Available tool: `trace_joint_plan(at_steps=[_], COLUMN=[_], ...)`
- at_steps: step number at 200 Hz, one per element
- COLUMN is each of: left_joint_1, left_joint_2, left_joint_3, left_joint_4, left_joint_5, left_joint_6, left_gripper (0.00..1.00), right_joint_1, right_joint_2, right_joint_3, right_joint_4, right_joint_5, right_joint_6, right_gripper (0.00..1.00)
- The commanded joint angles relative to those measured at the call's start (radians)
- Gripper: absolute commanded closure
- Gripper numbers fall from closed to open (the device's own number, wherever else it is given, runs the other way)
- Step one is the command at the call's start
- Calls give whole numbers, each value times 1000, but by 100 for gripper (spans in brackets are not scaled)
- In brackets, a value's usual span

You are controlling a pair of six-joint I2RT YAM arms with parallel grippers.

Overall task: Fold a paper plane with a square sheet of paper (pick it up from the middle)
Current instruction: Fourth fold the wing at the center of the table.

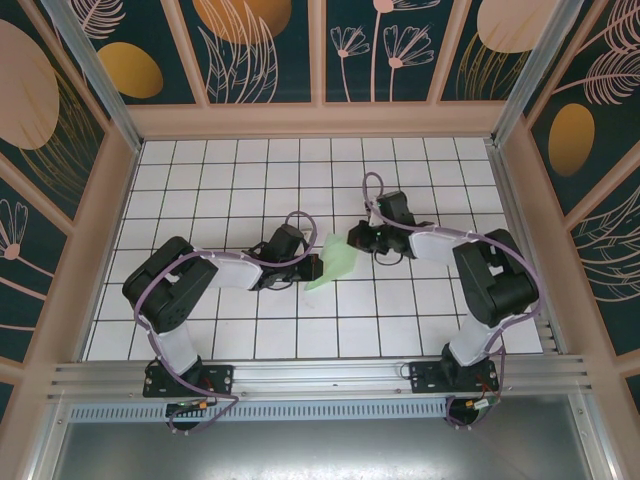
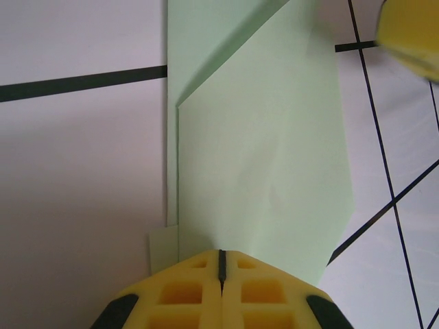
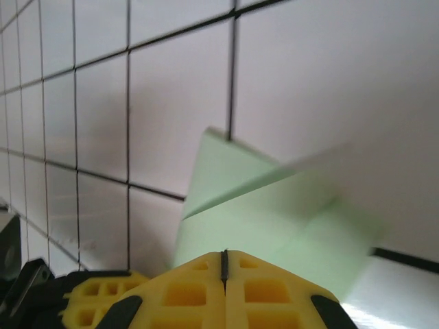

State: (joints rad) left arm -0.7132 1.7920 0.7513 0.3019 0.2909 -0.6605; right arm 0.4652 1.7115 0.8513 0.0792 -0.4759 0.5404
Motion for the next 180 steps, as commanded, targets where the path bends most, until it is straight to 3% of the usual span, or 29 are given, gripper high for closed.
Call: trace_joint_plan(at_steps=[1, 42, 109, 147, 180], left_joint_1=[8, 8, 8, 9, 8], left_joint_2=[14, 16, 30, 32, 24], left_joint_3=[-20, -22, -30, -27, -33], left_joint_4=[-132, -135, -90, -52, 29], left_joint_5=[-7, -7, 17, 16, -4], left_joint_6=[20, 16, -2, -27, -101], left_gripper=[100, 100, 100, 100, 100], right_joint_1=[59, 48, -176, -161, -88], right_joint_2=[53, 157, 218, 94, -12], right_joint_3=[3, 50, 137, 139, 44], right_joint_4=[39, 45, -31, -32, 4], right_joint_5=[-41, -59, 50, 42, 8], right_joint_6=[15, 8, -58, -38, 29], right_gripper=[100, 100, 100, 100, 100])
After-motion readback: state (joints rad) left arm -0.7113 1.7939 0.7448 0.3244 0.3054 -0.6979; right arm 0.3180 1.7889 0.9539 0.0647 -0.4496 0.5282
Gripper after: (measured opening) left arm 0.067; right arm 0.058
